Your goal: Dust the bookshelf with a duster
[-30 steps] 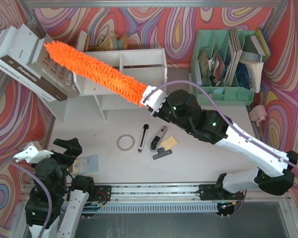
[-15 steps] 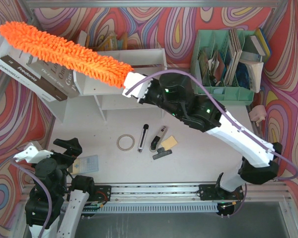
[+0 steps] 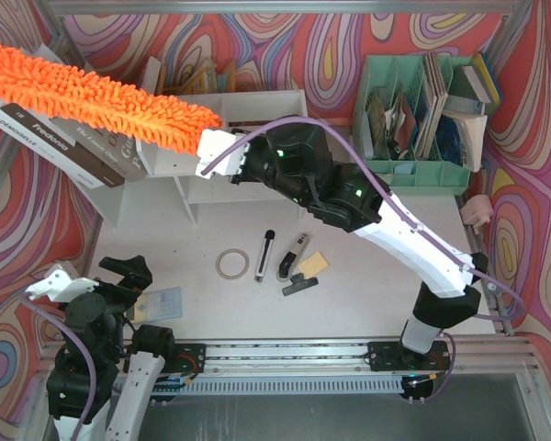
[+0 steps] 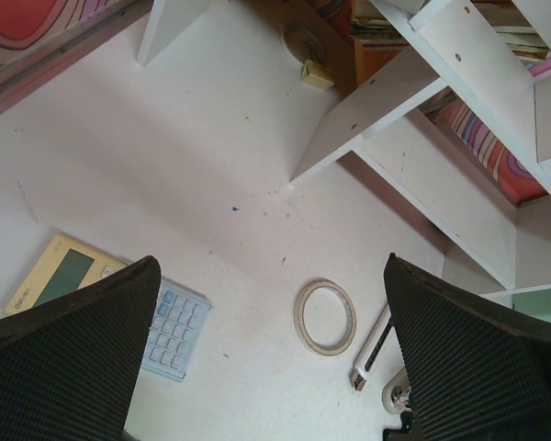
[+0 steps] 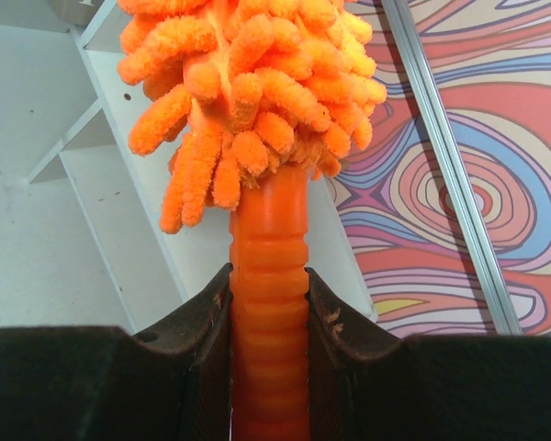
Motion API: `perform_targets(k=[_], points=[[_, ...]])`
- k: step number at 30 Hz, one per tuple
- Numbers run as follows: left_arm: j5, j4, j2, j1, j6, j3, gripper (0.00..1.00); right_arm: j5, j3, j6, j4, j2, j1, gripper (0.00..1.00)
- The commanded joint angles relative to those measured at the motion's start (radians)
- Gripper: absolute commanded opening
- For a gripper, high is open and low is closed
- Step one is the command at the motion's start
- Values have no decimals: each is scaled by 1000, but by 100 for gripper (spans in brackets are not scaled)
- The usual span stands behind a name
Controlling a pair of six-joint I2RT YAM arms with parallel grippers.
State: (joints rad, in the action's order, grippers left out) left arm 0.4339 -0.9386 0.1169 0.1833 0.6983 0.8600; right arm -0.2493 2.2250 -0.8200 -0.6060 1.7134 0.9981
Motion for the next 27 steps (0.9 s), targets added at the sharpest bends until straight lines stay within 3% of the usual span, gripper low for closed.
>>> perform_targets(k=[1, 13, 27], points=[[-9, 29, -16, -4, -15, -16, 98, 6, 52, -94, 19, 26, 9, 0], [-14, 27, -14, -4, -15, -16, 98, 28, 136, -96, 26, 129, -5, 0], [-15, 27, -19, -4, -14, -16, 98, 72, 89, -60, 54, 138, -75, 0]])
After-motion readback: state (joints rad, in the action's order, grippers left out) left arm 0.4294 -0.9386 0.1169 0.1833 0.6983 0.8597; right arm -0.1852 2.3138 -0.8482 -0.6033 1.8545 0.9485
